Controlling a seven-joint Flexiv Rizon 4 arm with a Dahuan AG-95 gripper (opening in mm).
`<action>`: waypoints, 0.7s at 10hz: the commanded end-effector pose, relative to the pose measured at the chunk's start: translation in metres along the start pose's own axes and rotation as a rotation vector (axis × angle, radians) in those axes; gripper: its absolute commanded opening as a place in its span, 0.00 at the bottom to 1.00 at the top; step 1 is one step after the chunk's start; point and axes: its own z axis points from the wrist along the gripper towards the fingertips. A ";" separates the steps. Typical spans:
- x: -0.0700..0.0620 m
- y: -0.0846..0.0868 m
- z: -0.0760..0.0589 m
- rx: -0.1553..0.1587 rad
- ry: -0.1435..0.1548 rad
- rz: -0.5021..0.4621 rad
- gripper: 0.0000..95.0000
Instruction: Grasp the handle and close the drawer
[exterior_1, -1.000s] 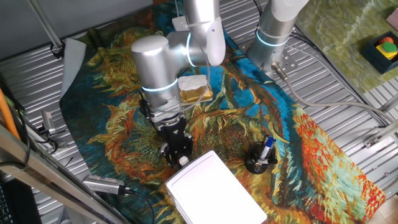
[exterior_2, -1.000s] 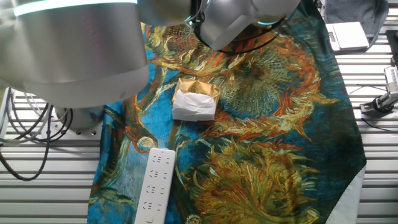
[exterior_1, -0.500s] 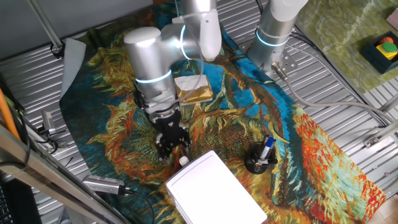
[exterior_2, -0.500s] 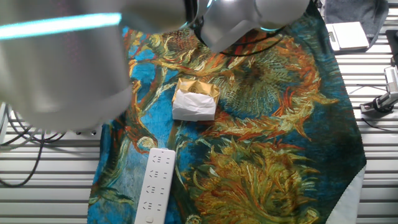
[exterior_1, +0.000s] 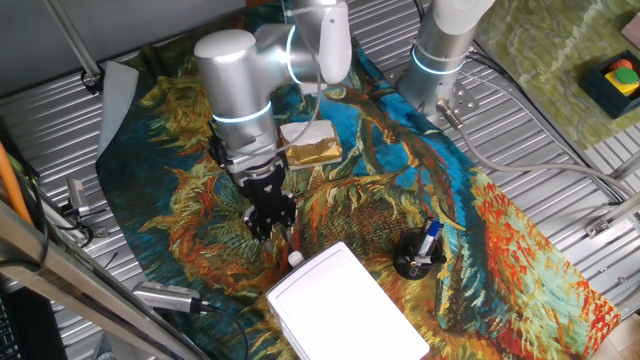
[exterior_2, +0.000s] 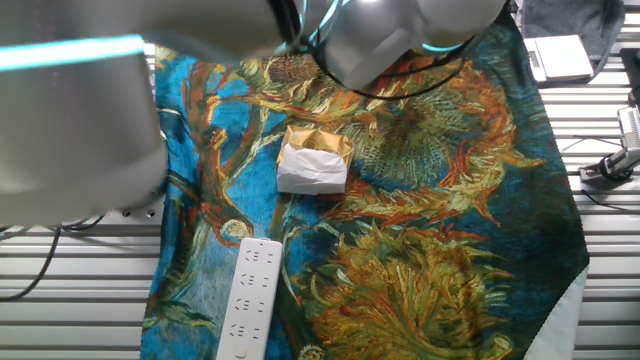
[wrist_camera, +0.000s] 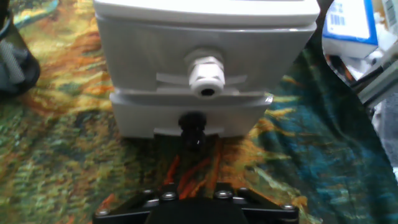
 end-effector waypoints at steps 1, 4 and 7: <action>0.003 -0.001 0.000 -0.002 0.026 0.011 0.00; 0.000 -0.001 0.000 0.002 0.008 0.028 0.00; -0.011 0.000 0.008 0.009 0.003 0.042 0.00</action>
